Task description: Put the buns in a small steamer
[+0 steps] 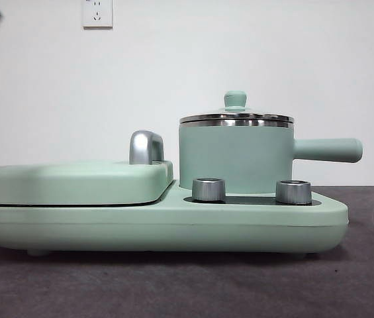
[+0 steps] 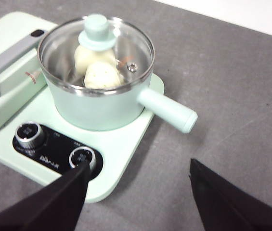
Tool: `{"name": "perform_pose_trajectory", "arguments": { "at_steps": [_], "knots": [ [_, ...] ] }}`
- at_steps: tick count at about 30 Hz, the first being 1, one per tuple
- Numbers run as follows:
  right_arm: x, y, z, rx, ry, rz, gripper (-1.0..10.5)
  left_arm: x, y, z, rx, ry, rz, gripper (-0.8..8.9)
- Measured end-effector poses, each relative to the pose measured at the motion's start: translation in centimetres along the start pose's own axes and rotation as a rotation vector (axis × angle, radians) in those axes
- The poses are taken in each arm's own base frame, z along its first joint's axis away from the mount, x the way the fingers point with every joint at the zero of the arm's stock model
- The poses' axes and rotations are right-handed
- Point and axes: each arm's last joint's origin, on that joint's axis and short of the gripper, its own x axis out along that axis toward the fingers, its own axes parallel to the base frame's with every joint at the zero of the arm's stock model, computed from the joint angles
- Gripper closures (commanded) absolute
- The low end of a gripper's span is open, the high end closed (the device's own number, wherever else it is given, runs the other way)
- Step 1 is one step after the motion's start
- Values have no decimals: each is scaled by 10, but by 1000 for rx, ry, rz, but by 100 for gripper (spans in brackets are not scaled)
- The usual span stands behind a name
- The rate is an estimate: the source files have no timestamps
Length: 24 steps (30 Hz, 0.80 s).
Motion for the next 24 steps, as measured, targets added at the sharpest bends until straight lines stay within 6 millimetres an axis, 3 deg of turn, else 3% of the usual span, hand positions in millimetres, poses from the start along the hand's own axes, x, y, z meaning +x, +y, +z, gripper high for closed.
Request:
{"name": "perform_pose_trajectory", "arguments": {
  "at_steps": [5,7,8,24],
  "knots": [
    [0,0,0,1,-3,0,622,-23,2,-8,-10,-68,39,558],
    [0,0,0,1,-4,0,770,-29,2,-10,-6,-96,33,815],
    [0,0,0,2,-5,0,941,-31,2,-10,-6,-112,29,789],
    [-1,0,0,2,-8,11,928,-35,2,-11,-6,-132,26,806]
  ]
}}
